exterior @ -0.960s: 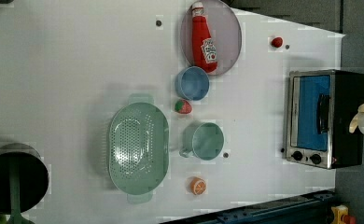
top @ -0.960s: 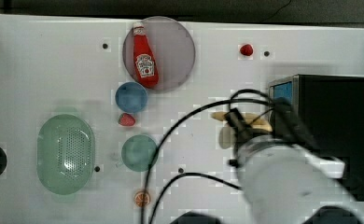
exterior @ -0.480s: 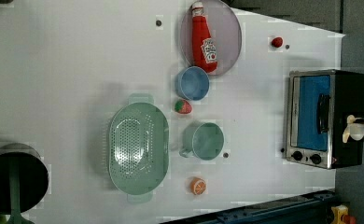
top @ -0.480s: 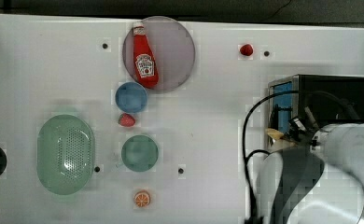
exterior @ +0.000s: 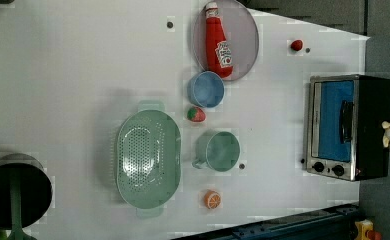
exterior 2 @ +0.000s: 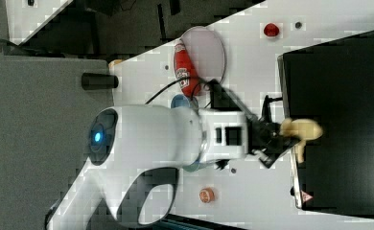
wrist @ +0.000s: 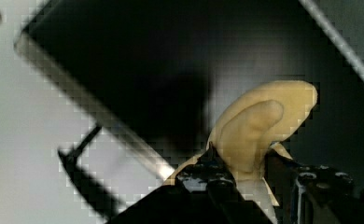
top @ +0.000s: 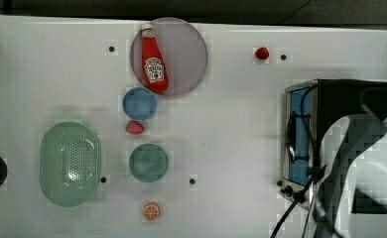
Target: Pick banana from table and place on oven.
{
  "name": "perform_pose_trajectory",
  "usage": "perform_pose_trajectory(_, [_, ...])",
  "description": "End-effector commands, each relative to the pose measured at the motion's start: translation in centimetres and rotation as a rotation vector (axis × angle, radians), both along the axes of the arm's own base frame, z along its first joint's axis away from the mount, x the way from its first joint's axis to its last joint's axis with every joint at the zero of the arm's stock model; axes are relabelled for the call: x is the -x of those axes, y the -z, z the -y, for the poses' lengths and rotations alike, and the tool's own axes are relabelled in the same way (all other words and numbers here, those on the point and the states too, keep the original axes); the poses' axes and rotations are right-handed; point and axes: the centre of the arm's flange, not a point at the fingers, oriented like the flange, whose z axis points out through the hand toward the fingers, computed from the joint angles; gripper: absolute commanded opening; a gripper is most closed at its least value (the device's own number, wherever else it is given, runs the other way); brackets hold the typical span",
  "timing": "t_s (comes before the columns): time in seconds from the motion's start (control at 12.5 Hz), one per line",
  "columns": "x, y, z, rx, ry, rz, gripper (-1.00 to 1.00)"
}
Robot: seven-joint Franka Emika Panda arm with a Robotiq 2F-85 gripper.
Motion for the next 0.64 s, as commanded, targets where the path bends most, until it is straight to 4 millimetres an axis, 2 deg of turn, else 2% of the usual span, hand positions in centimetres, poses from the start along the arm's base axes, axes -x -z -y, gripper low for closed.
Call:
perform_pose_trajectory(0.08, [-0.2, 0.4, 0.5, -0.068, -0.082, 0.051, -0.48])
perform_pose_trajectory(0.24, [-0.1, 1.5, 1.1, -0.080, -0.087, 0.050, -0.48])
perform_pose_trajectory(0.32, [-0.3, 1.4, 1.3, -0.068, -0.124, 0.060, -0.40])
perform_pose_trajectory(0.64, [-0.2, 1.6, 1.3, -0.068, -0.153, 0.059, 0.49])
